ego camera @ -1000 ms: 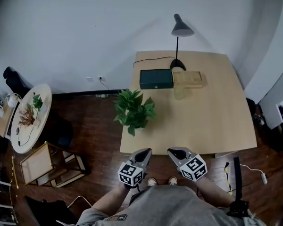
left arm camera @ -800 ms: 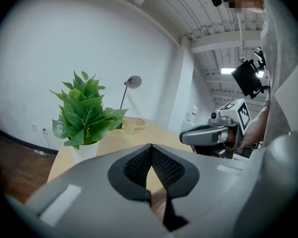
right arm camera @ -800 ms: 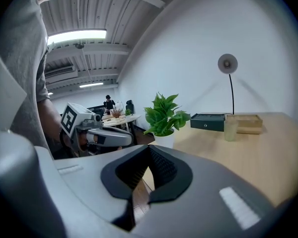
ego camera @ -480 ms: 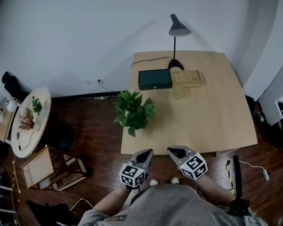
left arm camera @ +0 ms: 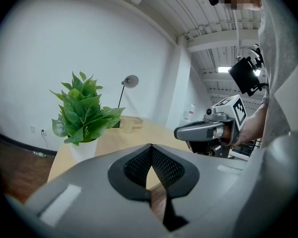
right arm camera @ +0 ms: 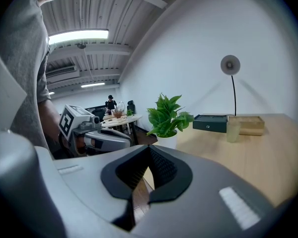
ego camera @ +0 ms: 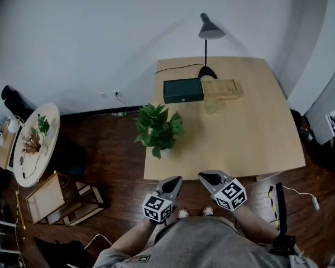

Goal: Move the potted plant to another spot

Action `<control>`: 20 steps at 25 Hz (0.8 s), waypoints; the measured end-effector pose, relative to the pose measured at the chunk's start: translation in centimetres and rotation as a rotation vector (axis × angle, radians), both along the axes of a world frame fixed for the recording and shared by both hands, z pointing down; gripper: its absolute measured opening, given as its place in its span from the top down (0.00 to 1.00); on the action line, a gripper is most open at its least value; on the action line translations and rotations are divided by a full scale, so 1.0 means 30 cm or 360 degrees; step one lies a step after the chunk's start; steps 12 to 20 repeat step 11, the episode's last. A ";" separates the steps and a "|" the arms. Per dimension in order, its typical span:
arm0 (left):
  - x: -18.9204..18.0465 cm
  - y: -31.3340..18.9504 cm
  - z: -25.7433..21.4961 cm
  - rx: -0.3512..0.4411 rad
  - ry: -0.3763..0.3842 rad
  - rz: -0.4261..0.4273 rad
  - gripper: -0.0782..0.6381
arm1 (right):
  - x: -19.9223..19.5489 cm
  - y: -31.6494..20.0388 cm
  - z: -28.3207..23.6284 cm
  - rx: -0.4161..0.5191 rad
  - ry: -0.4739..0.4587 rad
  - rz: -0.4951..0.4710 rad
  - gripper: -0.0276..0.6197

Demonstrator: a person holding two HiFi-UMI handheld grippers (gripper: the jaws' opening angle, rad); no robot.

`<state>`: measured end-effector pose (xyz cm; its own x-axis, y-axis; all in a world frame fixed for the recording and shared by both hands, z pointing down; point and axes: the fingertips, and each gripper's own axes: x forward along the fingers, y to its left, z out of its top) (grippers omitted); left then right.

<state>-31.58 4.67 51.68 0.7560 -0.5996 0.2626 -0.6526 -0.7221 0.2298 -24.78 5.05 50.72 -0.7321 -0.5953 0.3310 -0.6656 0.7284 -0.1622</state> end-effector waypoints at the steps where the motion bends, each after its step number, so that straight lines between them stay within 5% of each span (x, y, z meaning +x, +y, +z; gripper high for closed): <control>1: 0.000 0.004 0.002 0.0002 -0.0004 0.0003 0.89 | 0.000 0.002 0.001 0.0000 0.0000 0.0002 0.95; 20: -0.007 0.022 0.004 0.0018 -0.0022 0.0021 0.89 | -0.006 0.008 -0.008 0.0001 0.0015 0.0000 0.95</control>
